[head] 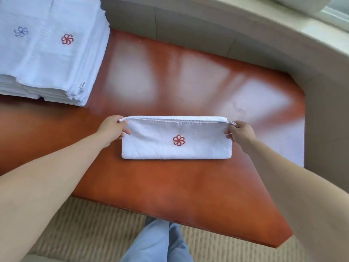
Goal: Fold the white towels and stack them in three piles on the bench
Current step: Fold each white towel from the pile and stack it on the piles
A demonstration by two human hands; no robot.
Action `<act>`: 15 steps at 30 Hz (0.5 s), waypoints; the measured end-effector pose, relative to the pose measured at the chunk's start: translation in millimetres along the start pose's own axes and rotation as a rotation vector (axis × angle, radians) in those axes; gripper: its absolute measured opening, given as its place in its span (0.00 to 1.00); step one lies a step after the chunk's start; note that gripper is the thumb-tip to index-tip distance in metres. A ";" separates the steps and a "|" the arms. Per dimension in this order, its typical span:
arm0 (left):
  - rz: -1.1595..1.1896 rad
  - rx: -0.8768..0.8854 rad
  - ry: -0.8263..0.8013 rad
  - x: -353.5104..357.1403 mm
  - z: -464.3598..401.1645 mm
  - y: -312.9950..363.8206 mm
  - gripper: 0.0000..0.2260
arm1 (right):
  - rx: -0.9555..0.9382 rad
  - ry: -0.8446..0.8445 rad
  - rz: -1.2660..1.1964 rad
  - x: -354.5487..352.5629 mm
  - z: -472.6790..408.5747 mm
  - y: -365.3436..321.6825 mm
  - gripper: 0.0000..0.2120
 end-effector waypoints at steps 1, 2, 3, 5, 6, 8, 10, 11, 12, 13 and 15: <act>-0.012 0.000 -0.005 0.7 -10.1 1.1 0.08 | 0.016 0.013 0.009 3.1 -9.5 -1.8 0.14; -0.025 0.000 -0.008 1.7 -19.5 1.9 0.08 | 0.031 0.027 0.022 6.4 -18.1 -3.1 0.14; -0.042 0.000 -0.008 3.3 -28.4 2.4 0.08 | 0.041 0.037 0.033 10.0 -26.3 -3.5 0.13; -0.075 -0.017 -0.016 8.0 -43.5 2.0 0.08 | 0.058 0.053 0.055 17.3 -41.1 -3.5 0.13; -0.086 -0.036 -0.020 10.8 -50.0 0.6 0.08 | 0.065 0.063 0.071 20.9 -47.5 -3.1 0.13; -0.094 -0.085 -0.010 17.6 -60.4 -2.6 0.08 | 0.063 0.076 0.104 27.5 -58.4 -2.3 0.13; -0.135 -0.133 0.025 23.8 -67.3 -4.5 0.08 | 0.060 0.089 0.122 33.6 -66.5 -1.2 0.13; -0.177 -0.145 0.048 26.1 -68.9 -4.3 0.08 | 0.061 0.094 0.126 36.5 -69.0 -0.4 0.13; -0.218 -0.155 0.063 27.8 -69.1 -3.7 0.08 | 0.061 0.104 0.136 39.5 -69.6 0.3 0.13; -0.248 -0.161 0.071 29.4 -68.9 -2.1 0.08 | 0.055 0.120 0.151 41.7 -70.0 1.0 0.13; -0.285 -0.174 0.076 31.3 -68.3 2.3 0.10 | 0.039 0.149 0.168 44.5 -69.1 1.0 0.13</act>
Point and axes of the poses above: each hand's wrist, its own z-axis away from the middle knuckle, its own x-axis out of the palm, y = z × x, the point moved 1 cm from there along -z, towards the middle knuckle, and after that the axes turned 4 degrees about -y, right-handed, at the moved point
